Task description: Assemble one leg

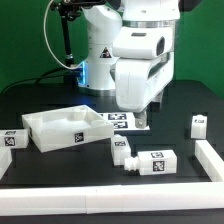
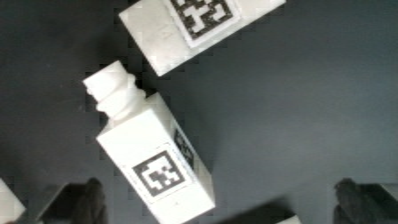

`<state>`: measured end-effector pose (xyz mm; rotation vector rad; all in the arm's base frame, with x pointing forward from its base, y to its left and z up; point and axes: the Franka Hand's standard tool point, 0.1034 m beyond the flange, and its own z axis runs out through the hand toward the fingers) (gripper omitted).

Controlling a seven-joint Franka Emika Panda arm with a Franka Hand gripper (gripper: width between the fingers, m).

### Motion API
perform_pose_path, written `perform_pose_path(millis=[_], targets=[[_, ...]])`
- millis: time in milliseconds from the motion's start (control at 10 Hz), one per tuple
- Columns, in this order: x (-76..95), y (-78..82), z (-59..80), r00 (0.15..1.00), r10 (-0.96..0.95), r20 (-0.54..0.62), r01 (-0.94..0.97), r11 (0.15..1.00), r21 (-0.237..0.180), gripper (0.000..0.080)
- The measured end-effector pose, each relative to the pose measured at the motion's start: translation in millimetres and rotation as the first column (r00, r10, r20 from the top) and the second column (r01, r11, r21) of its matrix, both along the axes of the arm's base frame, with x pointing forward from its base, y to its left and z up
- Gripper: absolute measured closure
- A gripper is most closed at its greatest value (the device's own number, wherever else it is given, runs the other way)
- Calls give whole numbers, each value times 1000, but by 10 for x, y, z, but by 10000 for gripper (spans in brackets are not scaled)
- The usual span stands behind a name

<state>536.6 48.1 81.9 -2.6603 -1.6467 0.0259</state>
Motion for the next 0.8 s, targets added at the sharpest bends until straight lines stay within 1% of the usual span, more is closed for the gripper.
perform_pose_path(millis=[600, 800], targets=[[0, -14, -3, 1000, -20, 0, 20, 1000, -1, 150], [25, -185, -15, 977, -215, 13, 215, 977, -11, 150]])
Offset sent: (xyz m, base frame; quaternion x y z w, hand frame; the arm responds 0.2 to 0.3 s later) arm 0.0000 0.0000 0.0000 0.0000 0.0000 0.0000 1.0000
